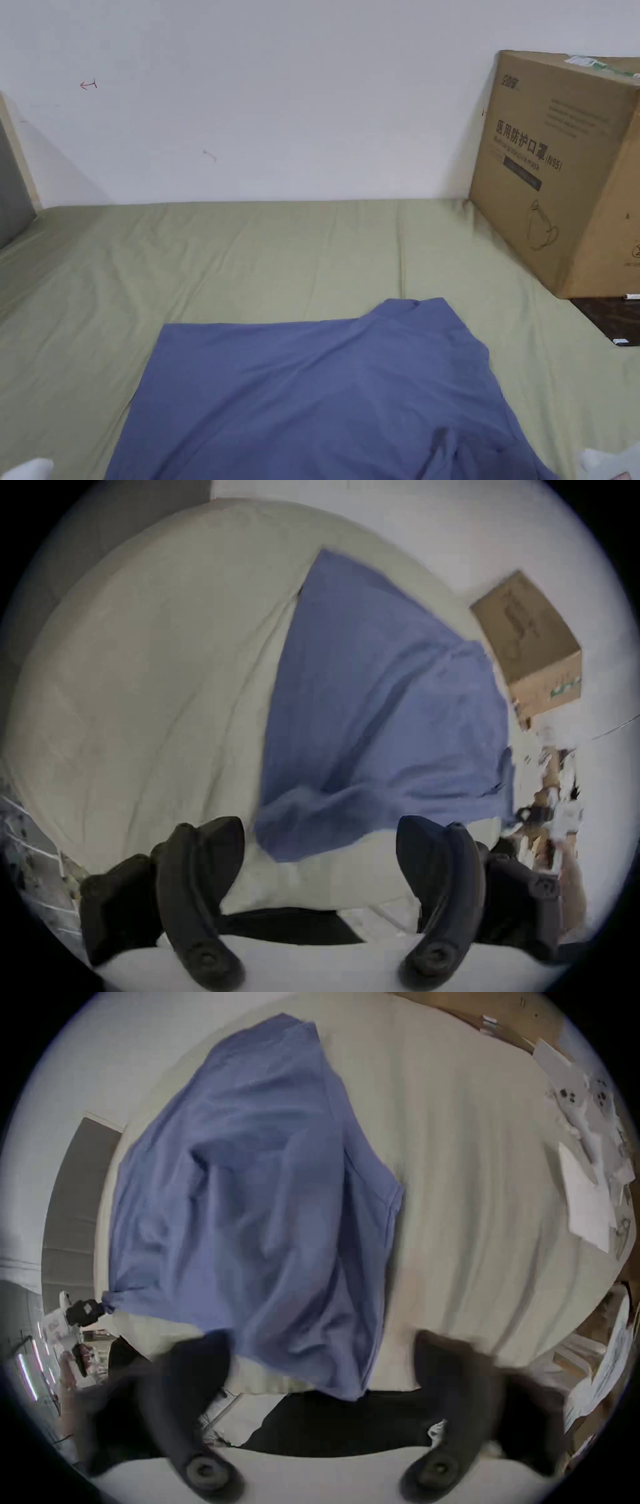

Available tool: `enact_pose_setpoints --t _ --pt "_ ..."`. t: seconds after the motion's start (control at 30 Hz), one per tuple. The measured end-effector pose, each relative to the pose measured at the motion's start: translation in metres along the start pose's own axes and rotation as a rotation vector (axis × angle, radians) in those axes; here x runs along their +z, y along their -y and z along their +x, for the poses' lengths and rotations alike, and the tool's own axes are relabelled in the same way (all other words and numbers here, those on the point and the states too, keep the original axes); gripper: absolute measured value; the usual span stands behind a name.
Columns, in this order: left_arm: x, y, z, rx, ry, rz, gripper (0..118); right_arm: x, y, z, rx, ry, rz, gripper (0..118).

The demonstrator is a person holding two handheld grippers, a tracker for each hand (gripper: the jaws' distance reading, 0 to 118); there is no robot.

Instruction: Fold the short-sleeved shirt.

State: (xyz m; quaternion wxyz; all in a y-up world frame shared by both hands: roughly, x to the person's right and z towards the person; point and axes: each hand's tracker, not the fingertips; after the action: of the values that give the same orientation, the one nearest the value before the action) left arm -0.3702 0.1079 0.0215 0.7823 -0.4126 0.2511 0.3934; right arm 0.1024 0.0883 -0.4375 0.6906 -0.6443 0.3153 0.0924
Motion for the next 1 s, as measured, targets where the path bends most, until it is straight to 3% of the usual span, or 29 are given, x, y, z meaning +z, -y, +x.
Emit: enact_pose_setpoints --t 0.17,0.3,0.33,0.37,0.4,0.43,0.5,0.6,0.73,0.77,0.8,0.83,0.87,0.9,1.0 --pt "0.063 0.0 0.041 -0.145 -0.101 0.168 94 0.071 0.016 -0.032 0.087 0.022 0.235 114" --pt "0.081 0.021 0.074 -0.311 -0.218 0.232 95 0.085 0.032 -0.042 0.008 -0.057 0.359 112" --pt "0.082 0.026 0.079 -0.325 -0.249 0.233 93 0.084 0.038 -0.045 -0.013 -0.088 0.38 102" --pt "0.082 0.03 0.08 -0.319 -0.237 0.223 86 0.083 0.043 -0.049 -0.02 -0.126 0.394 82" --pt "0.084 0.035 0.08 -0.328 -0.214 0.211 56 0.083 0.047 -0.05 -0.02 -0.182 0.408 30" --pt "0.085 0.039 0.08 -0.345 -0.173 0.187 21 0.082 0.051 -0.051 -0.034 -0.245 0.422 5" --pt "0.076 0.039 0.069 -0.357 -0.189 0.169 0 0.077 0.052 -0.05 -0.086 -0.313 0.432 1" --pt "0.071 0.04 0.059 -0.357 -0.227 0.165 0 0.079 0.053 -0.048 -0.108 -0.312 0.471 1" --pt "0.061 0.032 0.028 -0.189 -0.194 0.139 0 0.077 0.047 -0.049 -0.1 -0.325 0.449 1" --pt "0.055 0.028 0.019 -0.155 -0.18 0.113 2 0.075 0.047 -0.048 -0.092 -0.32 0.441 1" --pt "0.045 0.025 0.009 -0.108 -0.183 0.085 29 0.073 0.046 -0.05 -0.078 -0.307 0.431 1" --pt "0.034 0.026 0.002 -0.078 -0.179 0.05 69 0.07 0.046 -0.051 -0.065 -0.291 0.42 1" --pt "0.026 0.027 0.0 -0.084 -0.179 0.044 99 0.068 0.046 -0.051 -0.058 -0.275 0.413 1" --pt "0.019 0.027 -0.003 -0.098 -0.175 0.058 105 0.064 0.049 -0.054 -0.052 -0.263 0.407 1" --pt "-0.011 0.025 -0.005 -0.123 -0.195 0.013 103 0.055 0.05 -0.051 -0.063 -0.26 0.38 1"
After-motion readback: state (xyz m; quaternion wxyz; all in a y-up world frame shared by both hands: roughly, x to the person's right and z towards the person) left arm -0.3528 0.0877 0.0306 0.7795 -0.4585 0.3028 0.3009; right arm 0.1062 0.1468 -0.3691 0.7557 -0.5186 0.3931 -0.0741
